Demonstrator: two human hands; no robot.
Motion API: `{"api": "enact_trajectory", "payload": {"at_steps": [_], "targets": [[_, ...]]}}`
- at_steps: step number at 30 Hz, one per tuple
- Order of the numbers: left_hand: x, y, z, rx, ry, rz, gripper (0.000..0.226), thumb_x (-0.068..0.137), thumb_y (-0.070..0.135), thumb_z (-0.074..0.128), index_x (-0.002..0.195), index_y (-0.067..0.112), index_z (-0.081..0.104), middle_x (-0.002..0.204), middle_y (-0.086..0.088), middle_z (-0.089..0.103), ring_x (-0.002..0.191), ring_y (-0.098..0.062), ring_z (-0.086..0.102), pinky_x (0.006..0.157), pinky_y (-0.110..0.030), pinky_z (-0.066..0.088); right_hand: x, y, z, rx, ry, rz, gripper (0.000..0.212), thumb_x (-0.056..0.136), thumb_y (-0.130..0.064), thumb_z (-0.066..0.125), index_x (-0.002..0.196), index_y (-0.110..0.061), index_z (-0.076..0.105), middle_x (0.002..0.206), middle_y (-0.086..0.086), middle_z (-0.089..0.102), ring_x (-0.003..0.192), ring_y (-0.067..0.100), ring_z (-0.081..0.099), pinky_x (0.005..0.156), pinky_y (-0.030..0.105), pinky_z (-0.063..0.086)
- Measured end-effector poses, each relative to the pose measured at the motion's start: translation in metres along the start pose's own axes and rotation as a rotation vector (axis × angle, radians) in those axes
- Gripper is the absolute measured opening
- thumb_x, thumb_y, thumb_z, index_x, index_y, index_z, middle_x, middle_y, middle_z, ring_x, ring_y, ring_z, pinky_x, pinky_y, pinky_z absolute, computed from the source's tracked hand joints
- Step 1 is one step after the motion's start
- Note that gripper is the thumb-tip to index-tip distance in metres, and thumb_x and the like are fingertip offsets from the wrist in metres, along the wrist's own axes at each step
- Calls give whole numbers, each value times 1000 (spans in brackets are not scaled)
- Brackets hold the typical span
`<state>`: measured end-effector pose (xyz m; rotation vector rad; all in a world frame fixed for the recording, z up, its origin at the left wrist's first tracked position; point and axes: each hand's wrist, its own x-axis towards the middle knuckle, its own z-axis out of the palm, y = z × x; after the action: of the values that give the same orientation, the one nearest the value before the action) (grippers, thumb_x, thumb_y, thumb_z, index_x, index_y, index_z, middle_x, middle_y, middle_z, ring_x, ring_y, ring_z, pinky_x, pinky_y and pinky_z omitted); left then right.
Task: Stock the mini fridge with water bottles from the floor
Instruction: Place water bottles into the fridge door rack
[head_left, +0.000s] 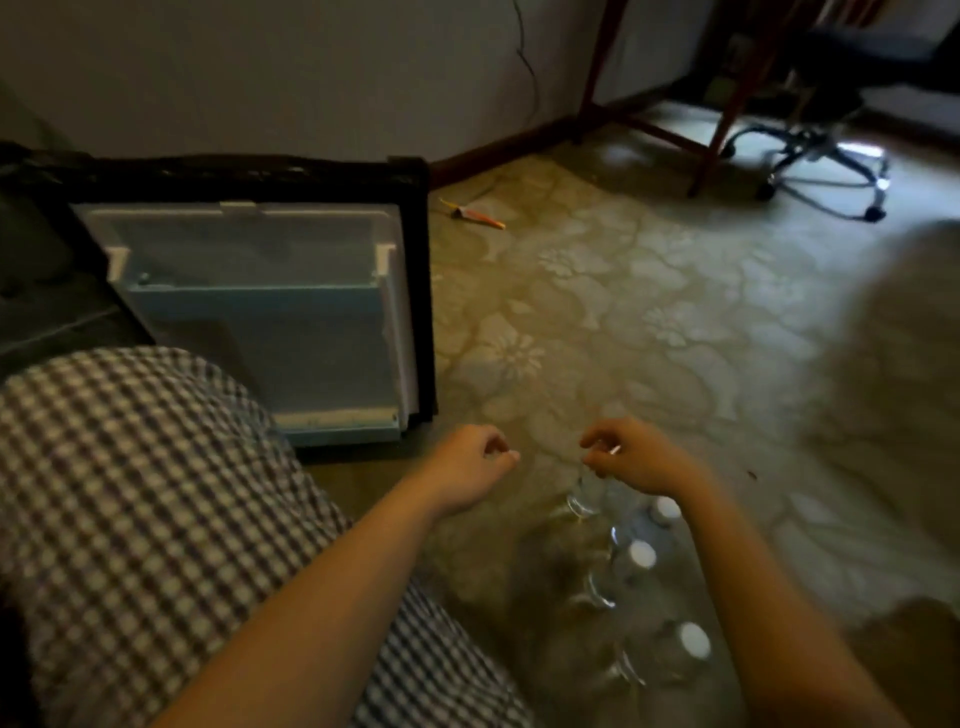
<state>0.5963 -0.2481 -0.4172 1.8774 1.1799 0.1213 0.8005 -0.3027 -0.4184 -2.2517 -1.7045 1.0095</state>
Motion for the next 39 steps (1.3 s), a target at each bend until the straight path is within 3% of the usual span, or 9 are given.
{"api": "enact_trajectory", "payload": {"at_steps": [4, 10, 16, 19, 24, 30, 33, 39], "targets": [[4, -5, 58, -69, -80, -37, 26, 93, 30, 49, 110, 13, 58, 112, -7, 59, 103, -19, 55, 83, -29, 43, -11, 62, 38, -21, 23, 178, 29, 91, -25, 56, 115, -9, 58, 114, 11, 62, 100, 21, 59, 93, 33, 49], [0, -15, 110, 18, -220, -71, 34, 94, 30, 48, 119, 8, 55, 121, -11, 58, 110, -24, 54, 85, -26, 39, -17, 111, 101, -39, 62, 410, 44, 91, -32, 53, 131, -15, 45, 128, 12, 56, 114, 28, 55, 95, 38, 47], [5, -26, 105, 56, -237, -131, 38, 94, 31, 48, 122, 7, 53, 122, -12, 57, 112, -25, 54, 91, -30, 43, -24, 122, 133, -79, 248, 427, 35, 91, -38, 51, 119, -17, 48, 112, 8, 63, 100, 24, 62, 84, 37, 53], [7, -31, 101, 40, -237, -154, 39, 94, 32, 48, 125, 9, 50, 125, -12, 56, 112, -25, 54, 93, -32, 43, -21, 116, 130, 12, 317, 413, 31, 89, -37, 55, 112, -16, 52, 107, 8, 64, 98, 24, 62, 82, 38, 53], [6, -29, 91, -93, -189, -162, 58, 92, 31, 53, 143, 14, 30, 144, -9, 40, 131, -23, 41, 108, -37, 37, -20, 84, 104, 179, 521, 283, 24, 86, -39, 58, 90, -15, 56, 84, 4, 64, 80, 21, 62, 69, 37, 52], [12, -20, 61, -190, -100, -120, 69, 81, 30, 67, 140, 16, 32, 143, -8, 40, 130, -22, 40, 105, -33, 38, -19, 23, 50, 237, 635, -23, 25, 79, -32, 70, 87, -11, 59, 77, 1, 62, 70, 17, 59, 64, 35, 49], [16, -8, 33, -299, -63, -56, 72, 76, 29, 73, 137, 17, 36, 141, -7, 41, 128, -20, 42, 101, -30, 40, -14, -20, 24, 213, 656, -184, 22, 77, -31, 73, 82, -17, 56, 67, -10, 52, 61, 7, 50, 57, 24, 40], [12, 5, -53, -251, -61, 54, 71, 76, 30, 73, 136, 19, 38, 136, -4, 43, 117, -15, 46, 94, -27, 41, 1, -104, -23, 180, 669, -403, 24, 77, -32, 72, 79, -12, 59, 59, -13, 42, 53, 1, 38, 51, 16, 28]]}}
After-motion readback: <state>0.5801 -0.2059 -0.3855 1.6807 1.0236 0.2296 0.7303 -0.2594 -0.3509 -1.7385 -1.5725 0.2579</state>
